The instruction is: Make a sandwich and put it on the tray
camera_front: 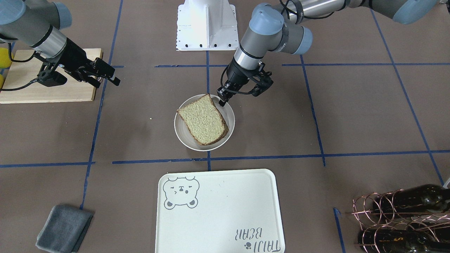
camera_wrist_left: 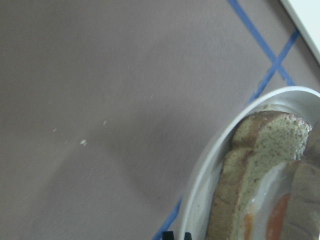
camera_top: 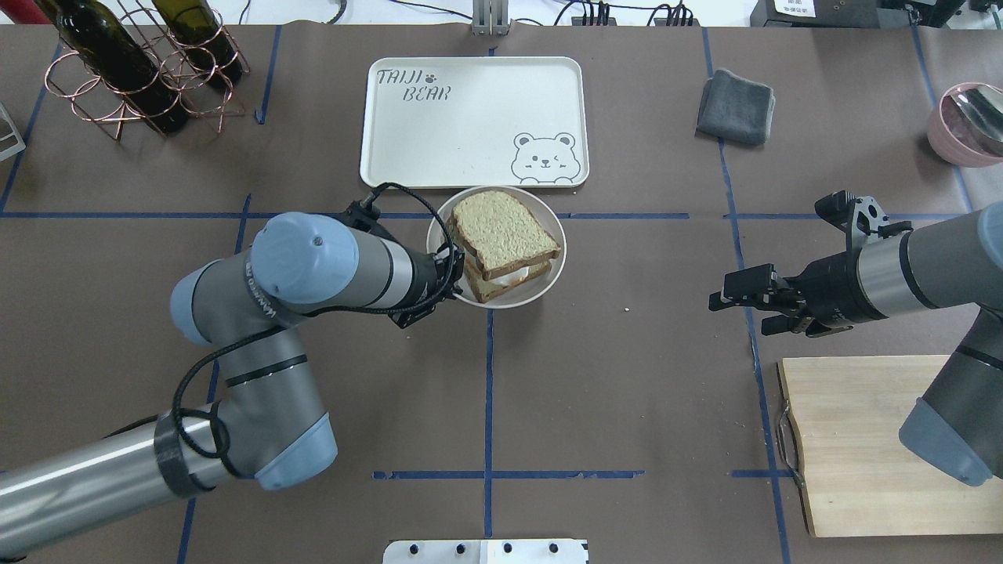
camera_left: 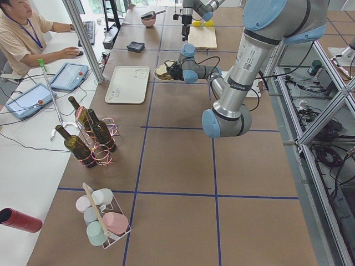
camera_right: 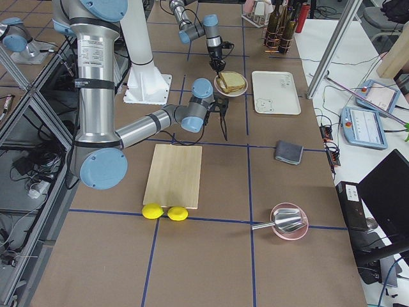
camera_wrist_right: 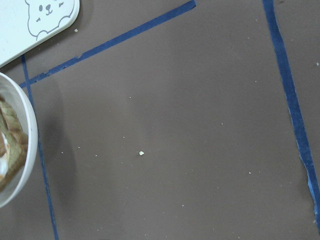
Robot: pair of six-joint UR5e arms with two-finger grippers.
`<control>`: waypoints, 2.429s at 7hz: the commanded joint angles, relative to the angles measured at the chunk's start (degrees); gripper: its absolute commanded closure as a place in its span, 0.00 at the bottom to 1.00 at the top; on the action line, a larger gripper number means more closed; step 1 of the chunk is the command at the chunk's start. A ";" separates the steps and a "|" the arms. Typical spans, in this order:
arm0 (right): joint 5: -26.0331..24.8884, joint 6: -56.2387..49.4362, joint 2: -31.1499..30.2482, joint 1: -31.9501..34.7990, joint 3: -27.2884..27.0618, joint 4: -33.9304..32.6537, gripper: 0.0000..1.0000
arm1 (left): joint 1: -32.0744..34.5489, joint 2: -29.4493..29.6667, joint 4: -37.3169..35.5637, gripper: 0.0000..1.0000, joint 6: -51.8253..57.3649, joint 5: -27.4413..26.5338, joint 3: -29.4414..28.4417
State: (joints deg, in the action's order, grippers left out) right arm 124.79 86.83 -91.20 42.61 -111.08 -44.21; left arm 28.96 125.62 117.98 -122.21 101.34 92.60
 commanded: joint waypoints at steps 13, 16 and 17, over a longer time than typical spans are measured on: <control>0.10 0.00 -0.21 0.37 -0.90 0.00 0.00 | 8.83 17.99 16.85 0.76 -5.59 -0.09 -38.20; 0.10 0.00 -0.12 0.37 -0.98 0.00 0.00 | 10.59 17.65 16.32 0.76 -1.39 -0.09 -35.31; 0.10 0.00 -0.12 0.37 -0.98 0.00 0.00 | 11.20 16.69 16.14 0.76 -1.10 0.00 -33.12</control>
State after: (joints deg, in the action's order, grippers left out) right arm 124.89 86.84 -91.33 42.98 -112.03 -44.21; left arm 39.55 143.09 134.36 -124.41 101.27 57.37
